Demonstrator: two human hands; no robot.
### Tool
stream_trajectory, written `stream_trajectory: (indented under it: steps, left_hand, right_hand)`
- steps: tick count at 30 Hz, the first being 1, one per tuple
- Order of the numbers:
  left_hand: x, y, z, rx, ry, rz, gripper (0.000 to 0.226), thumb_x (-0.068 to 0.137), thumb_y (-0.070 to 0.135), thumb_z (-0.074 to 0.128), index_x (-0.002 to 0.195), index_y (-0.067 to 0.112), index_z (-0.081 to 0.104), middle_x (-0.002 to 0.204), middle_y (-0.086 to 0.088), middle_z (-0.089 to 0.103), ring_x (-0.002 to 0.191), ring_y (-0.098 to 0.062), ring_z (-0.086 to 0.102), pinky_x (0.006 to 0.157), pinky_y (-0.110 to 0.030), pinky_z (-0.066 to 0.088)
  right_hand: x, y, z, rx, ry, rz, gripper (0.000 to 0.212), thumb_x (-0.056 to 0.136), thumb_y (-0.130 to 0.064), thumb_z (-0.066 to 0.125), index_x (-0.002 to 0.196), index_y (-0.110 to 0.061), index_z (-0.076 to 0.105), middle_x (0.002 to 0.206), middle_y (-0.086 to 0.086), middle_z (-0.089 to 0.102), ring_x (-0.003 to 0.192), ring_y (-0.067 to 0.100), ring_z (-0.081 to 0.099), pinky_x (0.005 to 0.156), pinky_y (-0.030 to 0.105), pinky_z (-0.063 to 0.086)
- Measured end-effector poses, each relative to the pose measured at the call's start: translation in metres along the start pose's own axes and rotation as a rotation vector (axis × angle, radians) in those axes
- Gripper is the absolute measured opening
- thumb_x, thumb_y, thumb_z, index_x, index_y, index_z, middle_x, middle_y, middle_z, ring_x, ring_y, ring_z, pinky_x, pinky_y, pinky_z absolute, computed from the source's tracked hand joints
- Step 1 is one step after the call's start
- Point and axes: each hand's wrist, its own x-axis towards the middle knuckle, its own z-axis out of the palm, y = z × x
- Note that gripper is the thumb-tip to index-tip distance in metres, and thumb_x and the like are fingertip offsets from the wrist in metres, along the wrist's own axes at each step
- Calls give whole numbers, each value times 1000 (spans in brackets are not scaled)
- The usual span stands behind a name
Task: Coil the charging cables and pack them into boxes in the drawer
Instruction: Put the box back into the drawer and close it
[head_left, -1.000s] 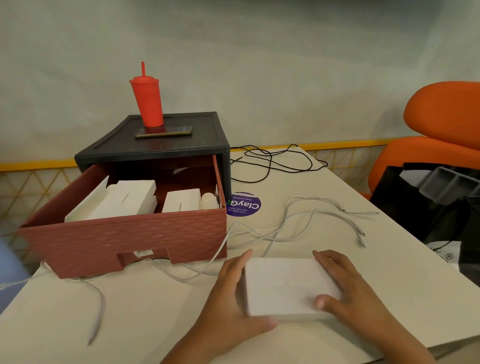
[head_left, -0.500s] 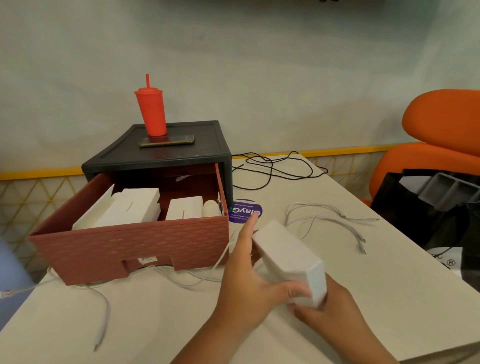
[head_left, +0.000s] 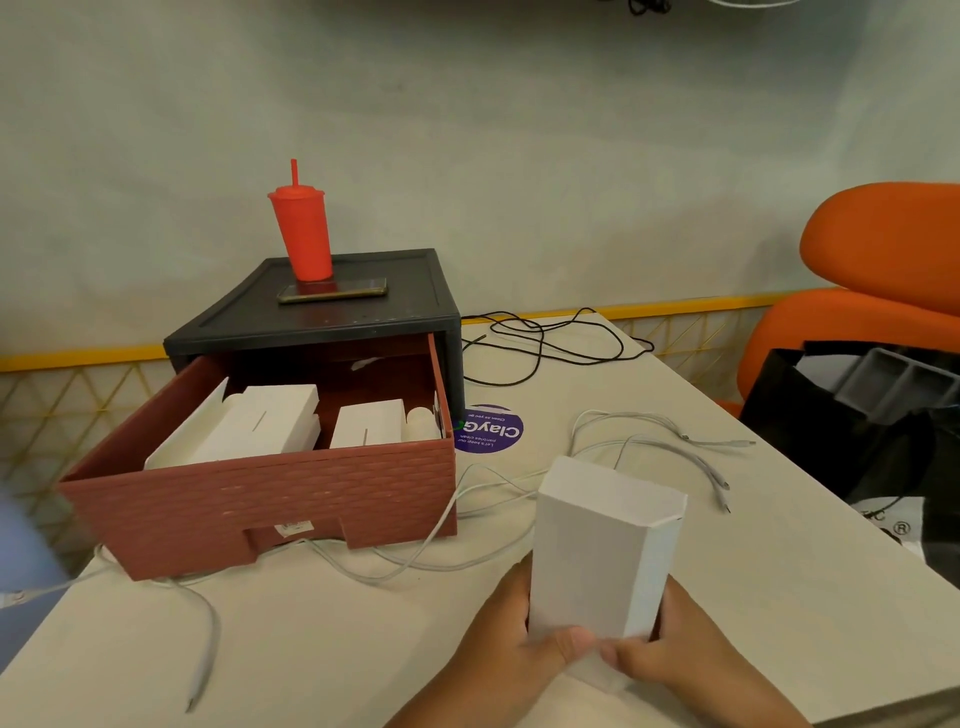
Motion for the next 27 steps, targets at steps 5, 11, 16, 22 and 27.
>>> stream_trajectory:
  steps: [5,11,16,22,27]
  left_hand:
    - [-7,14,-6,-8,1,63,50,82,45,55,128,44,35,129,32,49,122,11,43,106,-23,36]
    - [-18,40,-28,-227,30,41,49,83,42,48,127,47,27,123,35,44,107,22,47,81,-3,40]
    - [-22,63,-61,-253,213,38,52,91,35,51,128,55,20,118,33,44,93,21,52,65,-4,44]
    - [-18,81,-113,-236,346,-54,49,93,31,49,125,59,26,115,19,55,99,-5,56,55,-14,47]
    - [-8,90,-154,-311,417,-248,22,90,33,53,111,40,52,97,3,64,80,-17,61,49,-24,47]
  right_hand:
    - [3,2,15,299,65,-44,81,47,-27,77,123,-19,48,113,11,65,106,30,62,87,46,51]
    - [20,-43,38,393,208,-123,73,51,-36,65,119,-50,43,105,-16,65,94,11,65,69,29,56]
    - [43,-91,59,368,170,-125,66,66,-41,53,129,-51,37,111,-17,63,97,12,65,86,44,54]
    - [79,-134,87,315,147,-38,40,91,-44,46,130,-44,38,115,-7,61,99,18,63,89,46,52]
    - [118,-155,101,149,83,14,38,90,-56,33,115,-33,52,107,1,63,99,21,60,92,44,47]
